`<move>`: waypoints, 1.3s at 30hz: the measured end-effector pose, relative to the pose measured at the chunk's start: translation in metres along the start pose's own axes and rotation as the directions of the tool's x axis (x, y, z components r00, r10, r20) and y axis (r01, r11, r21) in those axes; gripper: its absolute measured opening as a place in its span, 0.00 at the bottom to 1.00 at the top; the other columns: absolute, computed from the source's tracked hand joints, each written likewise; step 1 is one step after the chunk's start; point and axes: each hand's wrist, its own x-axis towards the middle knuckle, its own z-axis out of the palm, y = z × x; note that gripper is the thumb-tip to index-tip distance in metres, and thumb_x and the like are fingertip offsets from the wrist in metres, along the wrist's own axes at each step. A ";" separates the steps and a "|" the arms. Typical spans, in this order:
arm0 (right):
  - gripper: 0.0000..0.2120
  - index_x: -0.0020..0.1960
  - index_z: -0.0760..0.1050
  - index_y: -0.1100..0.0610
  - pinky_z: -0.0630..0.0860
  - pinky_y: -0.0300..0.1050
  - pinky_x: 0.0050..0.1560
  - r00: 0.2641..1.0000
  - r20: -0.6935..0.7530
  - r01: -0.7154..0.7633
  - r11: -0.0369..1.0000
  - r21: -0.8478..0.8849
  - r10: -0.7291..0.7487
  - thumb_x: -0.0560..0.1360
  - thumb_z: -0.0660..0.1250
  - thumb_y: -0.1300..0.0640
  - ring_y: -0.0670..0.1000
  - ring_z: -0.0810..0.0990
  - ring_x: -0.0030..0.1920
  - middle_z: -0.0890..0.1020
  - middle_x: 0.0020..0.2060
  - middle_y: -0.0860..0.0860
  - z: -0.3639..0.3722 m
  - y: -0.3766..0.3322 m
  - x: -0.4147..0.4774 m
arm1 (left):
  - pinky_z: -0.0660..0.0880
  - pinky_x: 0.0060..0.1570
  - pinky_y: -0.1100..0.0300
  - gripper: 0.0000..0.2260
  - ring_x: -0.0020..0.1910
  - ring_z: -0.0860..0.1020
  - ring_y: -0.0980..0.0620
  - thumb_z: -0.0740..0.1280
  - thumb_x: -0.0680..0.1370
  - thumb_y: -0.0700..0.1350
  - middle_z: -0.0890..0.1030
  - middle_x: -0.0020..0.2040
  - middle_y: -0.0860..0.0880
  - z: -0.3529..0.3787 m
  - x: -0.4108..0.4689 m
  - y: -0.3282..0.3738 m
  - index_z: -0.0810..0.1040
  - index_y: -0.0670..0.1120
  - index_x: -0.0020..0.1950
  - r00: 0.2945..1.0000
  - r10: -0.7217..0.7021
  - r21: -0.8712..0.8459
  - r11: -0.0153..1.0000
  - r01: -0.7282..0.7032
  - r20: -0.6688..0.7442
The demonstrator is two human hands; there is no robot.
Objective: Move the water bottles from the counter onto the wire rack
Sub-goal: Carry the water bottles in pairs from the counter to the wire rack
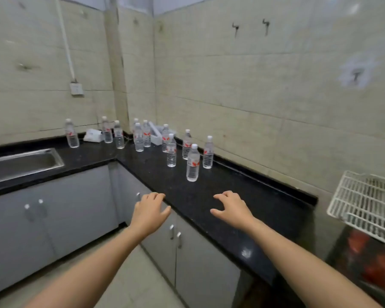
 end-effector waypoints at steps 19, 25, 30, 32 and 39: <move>0.25 0.70 0.64 0.54 0.61 0.47 0.68 0.908 0.261 0.332 0.943 0.034 -0.329 0.75 0.62 0.47 0.55 0.62 0.70 0.66 0.69 0.56 0.144 -0.205 0.192 | 0.64 0.64 0.51 0.19 0.68 0.65 0.45 0.58 0.78 0.51 0.70 0.69 0.45 -0.011 0.037 -0.273 0.67 0.45 0.67 0.841 -0.541 -0.131 0.834 0.536 -0.007; 0.25 0.70 0.65 0.55 0.63 0.49 0.68 0.883 0.227 0.394 0.911 0.117 -0.411 0.75 0.62 0.48 0.55 0.63 0.69 0.67 0.68 0.56 0.142 -0.219 0.299 | 0.63 0.65 0.52 0.20 0.68 0.66 0.45 0.59 0.78 0.49 0.70 0.69 0.45 -0.018 0.128 -0.289 0.67 0.45 0.68 0.826 -0.548 -0.206 0.831 0.517 -0.135; 0.25 0.70 0.65 0.55 0.63 0.48 0.69 0.833 0.249 0.463 0.869 0.175 -0.494 0.76 0.62 0.48 0.53 0.64 0.69 0.67 0.68 0.55 0.151 -0.241 0.369 | 0.64 0.66 0.52 0.20 0.68 0.67 0.46 0.61 0.77 0.49 0.72 0.67 0.45 -0.010 0.187 -0.297 0.68 0.44 0.68 0.779 -0.608 -0.328 0.774 0.541 -0.151; 0.25 0.70 0.65 0.55 0.63 0.48 0.69 0.817 0.273 0.468 0.860 0.201 -0.509 0.76 0.62 0.48 0.53 0.64 0.69 0.68 0.68 0.54 0.162 -0.249 0.390 | 0.65 0.66 0.51 0.19 0.67 0.67 0.45 0.61 0.77 0.48 0.73 0.66 0.44 -0.002 0.200 -0.306 0.68 0.43 0.67 0.730 -0.668 -0.407 0.713 0.572 -0.145; 0.24 0.69 0.66 0.56 0.62 0.48 0.69 0.769 0.374 0.451 0.855 0.256 -0.518 0.75 0.63 0.49 0.54 0.65 0.69 0.68 0.67 0.55 0.217 -0.288 0.445 | 0.66 0.63 0.51 0.17 0.65 0.70 0.44 0.63 0.77 0.44 0.75 0.63 0.42 0.025 0.220 -0.370 0.70 0.40 0.64 0.546 -0.831 -0.648 0.473 0.596 -0.104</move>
